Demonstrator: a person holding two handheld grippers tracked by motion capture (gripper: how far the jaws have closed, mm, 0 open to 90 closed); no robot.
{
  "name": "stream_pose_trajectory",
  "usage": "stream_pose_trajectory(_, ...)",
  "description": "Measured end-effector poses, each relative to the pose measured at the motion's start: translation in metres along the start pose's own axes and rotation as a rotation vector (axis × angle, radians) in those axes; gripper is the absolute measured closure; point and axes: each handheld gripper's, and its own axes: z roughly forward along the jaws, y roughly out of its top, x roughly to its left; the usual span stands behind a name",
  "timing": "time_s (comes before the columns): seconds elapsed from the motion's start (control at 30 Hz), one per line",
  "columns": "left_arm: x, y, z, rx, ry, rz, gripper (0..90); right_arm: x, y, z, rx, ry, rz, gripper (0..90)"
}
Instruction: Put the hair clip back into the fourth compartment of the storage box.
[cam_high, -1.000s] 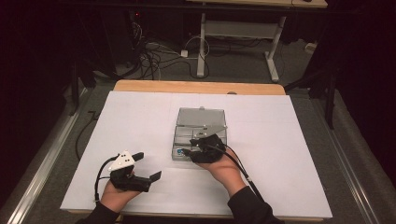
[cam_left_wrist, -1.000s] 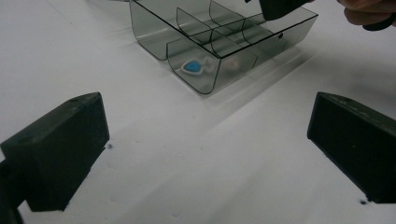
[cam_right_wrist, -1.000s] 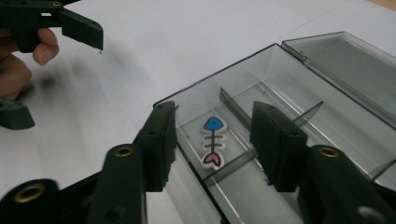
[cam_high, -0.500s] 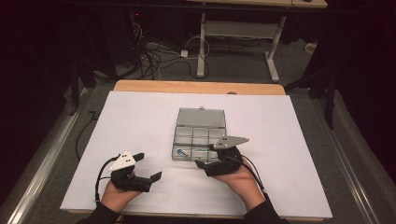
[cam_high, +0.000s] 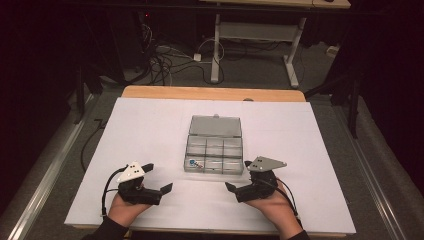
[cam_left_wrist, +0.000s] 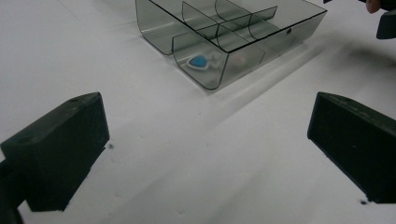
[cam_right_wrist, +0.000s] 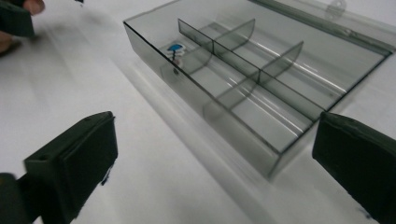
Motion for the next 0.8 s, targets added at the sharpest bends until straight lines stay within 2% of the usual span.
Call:
stream_pose_trajectory(0.33, 0.003, -0.001, -0.001, -0.005, 0.009, -0.011, 0.0, -0.006, -0.022, -0.012, -0.025, -0.042, 0.037, 0.5)
stream_pose_trajectory(0.8, 0.009, 0.000, -0.004, -0.009, 0.024, -0.027, 0.0, -0.026, -0.043, -0.031, -0.041, -0.109, 0.094, 0.5)
